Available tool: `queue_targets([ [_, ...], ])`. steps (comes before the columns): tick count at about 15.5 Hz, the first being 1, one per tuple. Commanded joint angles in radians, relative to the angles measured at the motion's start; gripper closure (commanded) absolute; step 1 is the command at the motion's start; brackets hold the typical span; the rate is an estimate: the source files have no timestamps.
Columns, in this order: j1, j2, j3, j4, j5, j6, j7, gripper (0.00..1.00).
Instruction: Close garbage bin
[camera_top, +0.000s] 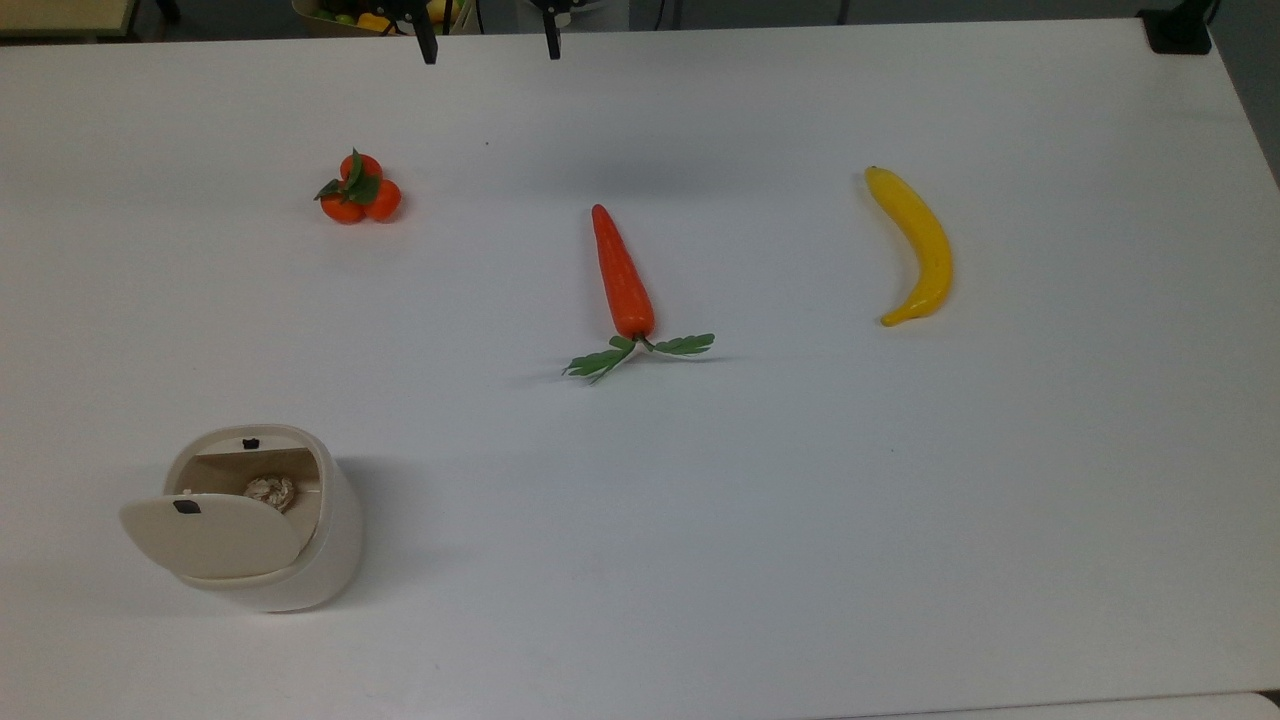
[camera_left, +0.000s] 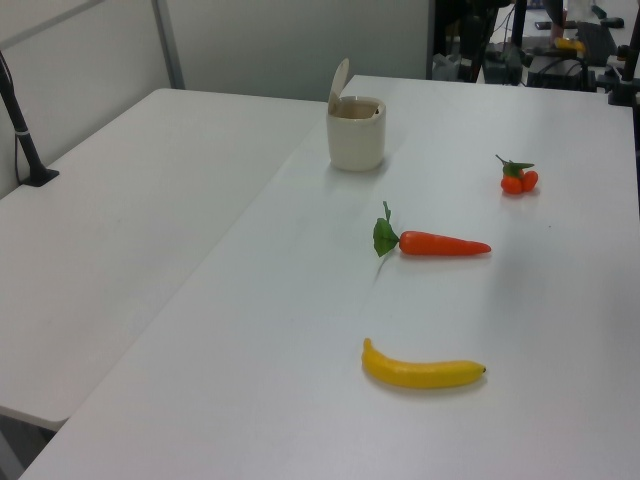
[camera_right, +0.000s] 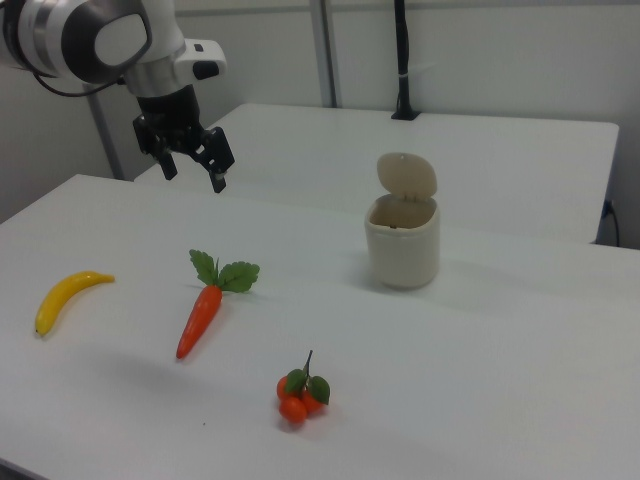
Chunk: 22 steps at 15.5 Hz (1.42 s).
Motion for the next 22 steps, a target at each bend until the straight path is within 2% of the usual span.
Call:
queue_targets([
  [1, 0.003, -0.017, -0.003, -0.030, -0.013, 0.028, -0.013, 0.00],
  [11, -0.008, -0.012, -0.003, -0.026, -0.010, 0.024, -0.021, 0.02],
  [14, -0.006, -0.011, -0.001, -0.026, -0.006, 0.028, -0.042, 0.25],
  [16, -0.006, -0.011, -0.003, -0.026, -0.006, 0.028, -0.076, 0.46],
  [17, -0.008, -0.012, -0.003, -0.025, -0.006, 0.028, -0.111, 0.66],
  [20, -0.008, -0.011, -0.003, -0.026, -0.006, 0.028, -0.156, 0.96],
  [22, -0.008, -0.011, -0.003, -0.026, -0.004, 0.028, -0.157, 1.00],
])
